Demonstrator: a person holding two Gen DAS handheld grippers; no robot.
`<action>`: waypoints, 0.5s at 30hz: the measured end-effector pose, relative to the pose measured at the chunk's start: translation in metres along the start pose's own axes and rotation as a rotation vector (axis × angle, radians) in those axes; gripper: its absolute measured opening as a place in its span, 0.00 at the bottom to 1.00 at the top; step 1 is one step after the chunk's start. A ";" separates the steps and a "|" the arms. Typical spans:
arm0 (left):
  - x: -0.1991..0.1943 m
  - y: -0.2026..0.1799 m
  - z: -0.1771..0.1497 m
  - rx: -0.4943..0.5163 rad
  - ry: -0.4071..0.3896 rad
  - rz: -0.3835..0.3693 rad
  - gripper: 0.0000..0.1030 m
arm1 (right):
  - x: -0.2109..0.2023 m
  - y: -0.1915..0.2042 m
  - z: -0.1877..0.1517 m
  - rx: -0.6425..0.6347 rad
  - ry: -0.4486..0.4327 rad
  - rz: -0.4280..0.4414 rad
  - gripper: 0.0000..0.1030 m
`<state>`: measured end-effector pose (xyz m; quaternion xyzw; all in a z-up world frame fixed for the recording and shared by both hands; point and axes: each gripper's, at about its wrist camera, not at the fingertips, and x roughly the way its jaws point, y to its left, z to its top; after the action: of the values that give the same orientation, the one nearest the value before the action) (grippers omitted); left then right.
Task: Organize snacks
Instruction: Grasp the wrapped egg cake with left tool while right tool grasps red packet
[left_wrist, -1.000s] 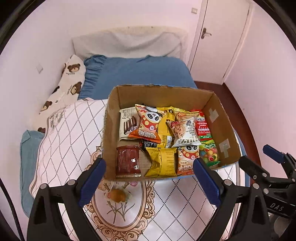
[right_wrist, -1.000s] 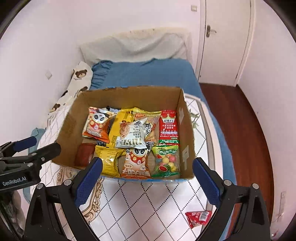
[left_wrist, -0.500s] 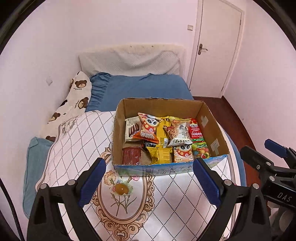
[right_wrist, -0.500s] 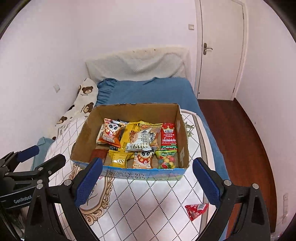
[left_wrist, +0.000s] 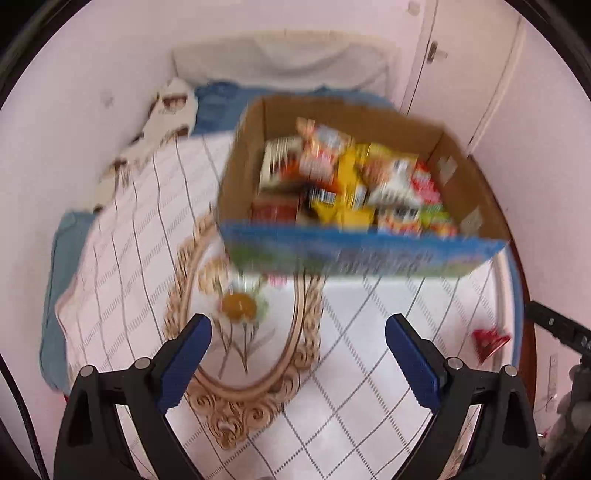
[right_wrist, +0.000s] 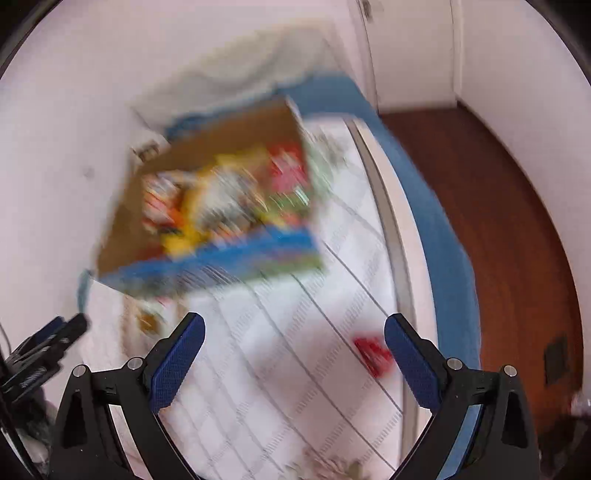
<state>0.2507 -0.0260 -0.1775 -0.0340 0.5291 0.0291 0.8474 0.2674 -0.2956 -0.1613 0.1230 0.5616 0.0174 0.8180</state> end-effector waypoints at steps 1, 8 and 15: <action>0.008 0.000 -0.006 0.001 0.020 0.008 0.94 | 0.013 -0.012 -0.004 0.008 0.006 -0.023 0.97; 0.059 0.007 -0.046 -0.008 0.150 0.051 0.94 | 0.085 -0.067 -0.020 0.140 0.097 0.011 0.63; 0.073 0.048 -0.061 -0.103 0.217 0.074 0.94 | 0.114 -0.029 -0.031 0.065 0.131 0.074 0.52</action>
<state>0.2237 0.0177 -0.2708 -0.0610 0.6162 0.0835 0.7807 0.2780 -0.2988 -0.2823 0.1688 0.6092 0.0374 0.7740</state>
